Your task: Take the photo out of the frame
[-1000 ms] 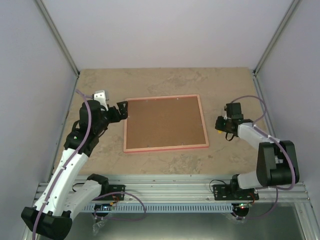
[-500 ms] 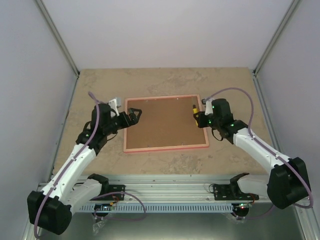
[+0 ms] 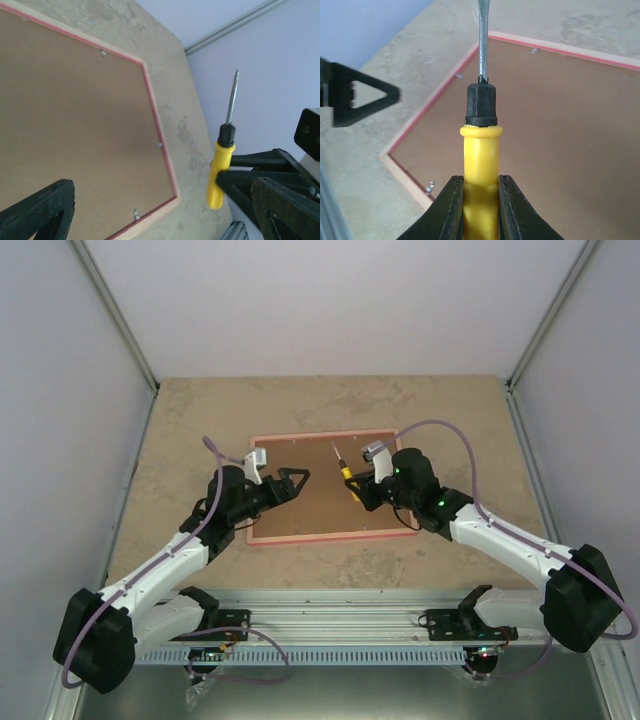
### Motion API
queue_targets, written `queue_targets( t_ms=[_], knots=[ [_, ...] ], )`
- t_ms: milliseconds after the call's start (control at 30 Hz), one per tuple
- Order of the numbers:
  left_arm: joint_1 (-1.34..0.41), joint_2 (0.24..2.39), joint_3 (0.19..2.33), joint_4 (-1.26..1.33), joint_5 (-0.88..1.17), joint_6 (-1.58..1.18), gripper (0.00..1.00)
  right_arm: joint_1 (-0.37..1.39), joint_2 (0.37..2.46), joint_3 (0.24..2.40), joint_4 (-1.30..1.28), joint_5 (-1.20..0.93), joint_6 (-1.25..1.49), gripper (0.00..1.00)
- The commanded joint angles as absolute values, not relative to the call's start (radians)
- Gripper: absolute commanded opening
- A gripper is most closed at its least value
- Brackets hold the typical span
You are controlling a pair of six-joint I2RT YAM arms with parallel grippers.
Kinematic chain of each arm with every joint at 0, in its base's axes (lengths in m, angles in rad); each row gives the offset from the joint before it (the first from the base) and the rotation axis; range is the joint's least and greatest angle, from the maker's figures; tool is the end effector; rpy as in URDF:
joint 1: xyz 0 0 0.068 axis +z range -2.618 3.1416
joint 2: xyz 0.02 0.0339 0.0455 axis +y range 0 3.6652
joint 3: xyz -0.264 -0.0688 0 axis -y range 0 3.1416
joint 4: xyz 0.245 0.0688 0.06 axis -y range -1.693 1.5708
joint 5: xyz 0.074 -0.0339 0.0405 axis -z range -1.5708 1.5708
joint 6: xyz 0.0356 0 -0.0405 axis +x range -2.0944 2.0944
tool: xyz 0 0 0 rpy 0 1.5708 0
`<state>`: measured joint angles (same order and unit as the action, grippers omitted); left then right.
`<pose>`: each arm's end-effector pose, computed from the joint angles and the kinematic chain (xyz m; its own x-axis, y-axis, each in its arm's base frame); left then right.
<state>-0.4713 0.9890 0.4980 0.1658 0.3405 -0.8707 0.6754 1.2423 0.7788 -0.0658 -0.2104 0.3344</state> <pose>0.1917 -0.1110 0.2371 -0.7264 -0.4389 -0.5289 0.2397 0.5595 -0.7934 0.2098 0.1776 0.2526 -0.6191 -0.0847 -0.7807 -0.5811 0.7181 0.3829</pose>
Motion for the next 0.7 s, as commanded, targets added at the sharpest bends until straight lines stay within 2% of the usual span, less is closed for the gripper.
queue_targets(
  t_ms=[0,433,667],
  knots=[
    [-0.512,1.014,0.492,0.357,0.338,-0.936,0.98,0.737,1.259,0.793,0.04,-0.226,0.315,0.01],
    [-0.547,1.087,0.454,0.508,0.329,-1.016,0.87,0.833,1.319,0.802,0.131,-0.264,0.312,0.01],
    [-0.553,1.124,0.432,0.585,0.345,-1.064,0.64,0.848,1.338,0.795,0.162,-0.283,0.316,0.01]
  ],
)
